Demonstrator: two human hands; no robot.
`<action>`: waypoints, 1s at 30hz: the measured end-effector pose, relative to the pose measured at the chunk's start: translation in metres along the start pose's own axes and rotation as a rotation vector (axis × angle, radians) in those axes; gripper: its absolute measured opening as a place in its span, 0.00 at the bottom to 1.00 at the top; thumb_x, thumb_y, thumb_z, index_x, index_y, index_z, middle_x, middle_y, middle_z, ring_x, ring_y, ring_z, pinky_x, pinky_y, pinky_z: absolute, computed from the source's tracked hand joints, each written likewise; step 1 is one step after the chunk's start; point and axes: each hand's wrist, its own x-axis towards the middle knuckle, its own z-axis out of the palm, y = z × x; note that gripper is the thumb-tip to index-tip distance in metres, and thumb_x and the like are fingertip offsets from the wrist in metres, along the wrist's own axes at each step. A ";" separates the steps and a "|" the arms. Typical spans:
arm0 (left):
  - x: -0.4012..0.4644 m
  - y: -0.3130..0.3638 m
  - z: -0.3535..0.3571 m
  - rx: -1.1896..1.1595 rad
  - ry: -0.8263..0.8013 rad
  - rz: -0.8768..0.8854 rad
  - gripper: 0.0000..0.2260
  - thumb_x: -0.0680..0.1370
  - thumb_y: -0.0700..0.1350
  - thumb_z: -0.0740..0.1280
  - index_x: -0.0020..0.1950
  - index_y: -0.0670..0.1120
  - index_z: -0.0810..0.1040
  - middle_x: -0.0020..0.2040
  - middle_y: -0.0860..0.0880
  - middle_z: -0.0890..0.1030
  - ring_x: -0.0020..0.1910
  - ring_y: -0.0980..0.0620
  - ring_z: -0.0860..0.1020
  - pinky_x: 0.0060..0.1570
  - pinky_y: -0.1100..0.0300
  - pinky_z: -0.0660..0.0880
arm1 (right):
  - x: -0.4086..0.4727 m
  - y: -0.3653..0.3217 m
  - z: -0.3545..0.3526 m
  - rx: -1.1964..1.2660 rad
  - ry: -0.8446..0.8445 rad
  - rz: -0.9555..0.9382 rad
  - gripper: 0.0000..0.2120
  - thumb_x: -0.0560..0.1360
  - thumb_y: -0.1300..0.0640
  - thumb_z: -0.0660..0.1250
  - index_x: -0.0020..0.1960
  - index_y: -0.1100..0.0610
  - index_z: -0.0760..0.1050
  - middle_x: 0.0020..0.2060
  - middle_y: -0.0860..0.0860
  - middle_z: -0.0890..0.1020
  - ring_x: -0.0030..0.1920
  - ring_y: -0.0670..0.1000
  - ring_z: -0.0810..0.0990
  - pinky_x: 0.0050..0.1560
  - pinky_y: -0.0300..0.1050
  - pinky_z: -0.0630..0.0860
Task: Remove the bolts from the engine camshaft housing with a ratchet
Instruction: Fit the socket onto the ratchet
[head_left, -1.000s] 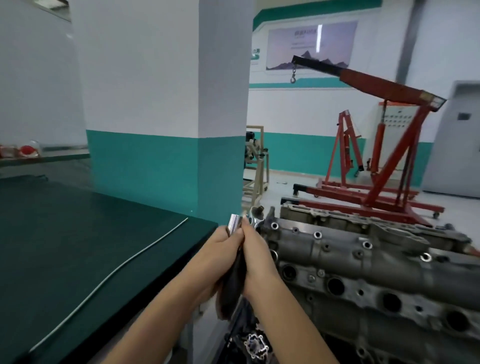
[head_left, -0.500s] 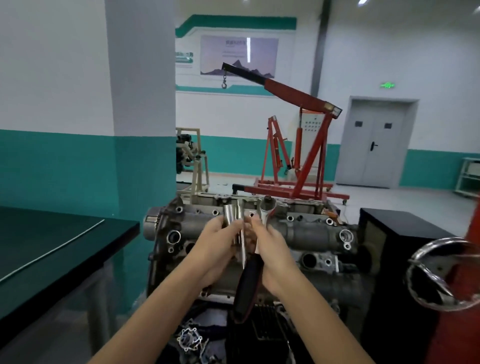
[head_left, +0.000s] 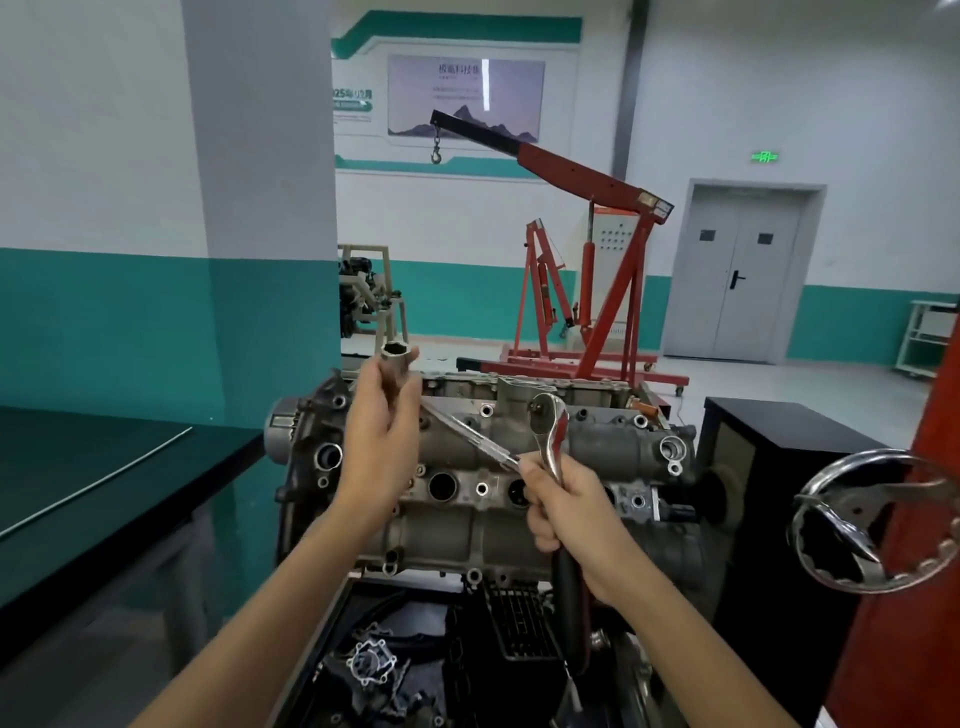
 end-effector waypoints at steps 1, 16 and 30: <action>0.001 0.001 -0.006 0.078 -0.090 0.119 0.03 0.80 0.47 0.58 0.48 0.49 0.69 0.45 0.52 0.77 0.35 0.56 0.72 0.35 0.62 0.71 | 0.001 -0.002 -0.002 -0.043 0.001 -0.012 0.08 0.80 0.57 0.58 0.48 0.60 0.72 0.25 0.47 0.64 0.21 0.44 0.60 0.22 0.36 0.58; -0.012 0.006 0.010 0.360 -0.911 -0.008 0.02 0.81 0.43 0.60 0.49 0.50 0.68 0.32 0.57 0.75 0.29 0.65 0.72 0.32 0.72 0.67 | 0.000 -0.003 0.007 -0.071 0.040 -0.018 0.06 0.81 0.59 0.56 0.45 0.57 0.68 0.28 0.51 0.67 0.20 0.44 0.62 0.20 0.35 0.59; -0.017 -0.007 0.008 -0.192 -0.633 -0.376 0.05 0.77 0.42 0.65 0.46 0.40 0.75 0.33 0.50 0.79 0.25 0.58 0.67 0.25 0.66 0.60 | -0.001 -0.004 -0.025 0.111 -0.075 0.118 0.15 0.77 0.47 0.60 0.54 0.58 0.71 0.27 0.50 0.75 0.22 0.45 0.65 0.21 0.36 0.60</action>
